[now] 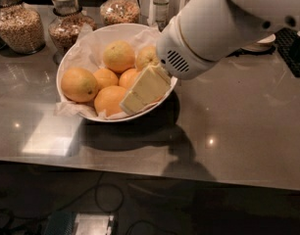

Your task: Pick orange from white bowl

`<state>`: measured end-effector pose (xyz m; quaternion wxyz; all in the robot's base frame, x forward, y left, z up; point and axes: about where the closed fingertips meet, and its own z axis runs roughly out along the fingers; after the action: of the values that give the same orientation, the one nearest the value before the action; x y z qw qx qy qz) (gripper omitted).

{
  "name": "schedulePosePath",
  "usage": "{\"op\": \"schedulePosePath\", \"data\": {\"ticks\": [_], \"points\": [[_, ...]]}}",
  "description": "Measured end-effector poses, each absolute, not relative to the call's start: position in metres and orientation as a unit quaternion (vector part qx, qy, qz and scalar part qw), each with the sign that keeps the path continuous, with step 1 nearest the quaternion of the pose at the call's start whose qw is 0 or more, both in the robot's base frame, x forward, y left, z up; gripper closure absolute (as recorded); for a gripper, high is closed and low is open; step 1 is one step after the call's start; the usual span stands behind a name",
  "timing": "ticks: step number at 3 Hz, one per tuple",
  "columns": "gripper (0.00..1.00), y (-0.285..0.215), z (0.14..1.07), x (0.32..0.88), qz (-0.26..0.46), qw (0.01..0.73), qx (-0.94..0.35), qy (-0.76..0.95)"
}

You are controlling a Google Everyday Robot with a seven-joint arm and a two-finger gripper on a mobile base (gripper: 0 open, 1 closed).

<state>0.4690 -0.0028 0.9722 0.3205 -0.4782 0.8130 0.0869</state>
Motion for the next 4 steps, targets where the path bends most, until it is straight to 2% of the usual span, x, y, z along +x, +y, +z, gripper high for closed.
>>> {"op": "schedulePosePath", "data": {"ticks": [1,2,4], "points": [[0.07,0.001,0.968,0.475,0.083,0.319,-0.475,0.816],[0.13,0.006,0.962,0.485,0.075,0.317,-0.469,0.821],[0.14,0.009,0.933,0.505,0.055,0.307,-0.450,0.837]]}}
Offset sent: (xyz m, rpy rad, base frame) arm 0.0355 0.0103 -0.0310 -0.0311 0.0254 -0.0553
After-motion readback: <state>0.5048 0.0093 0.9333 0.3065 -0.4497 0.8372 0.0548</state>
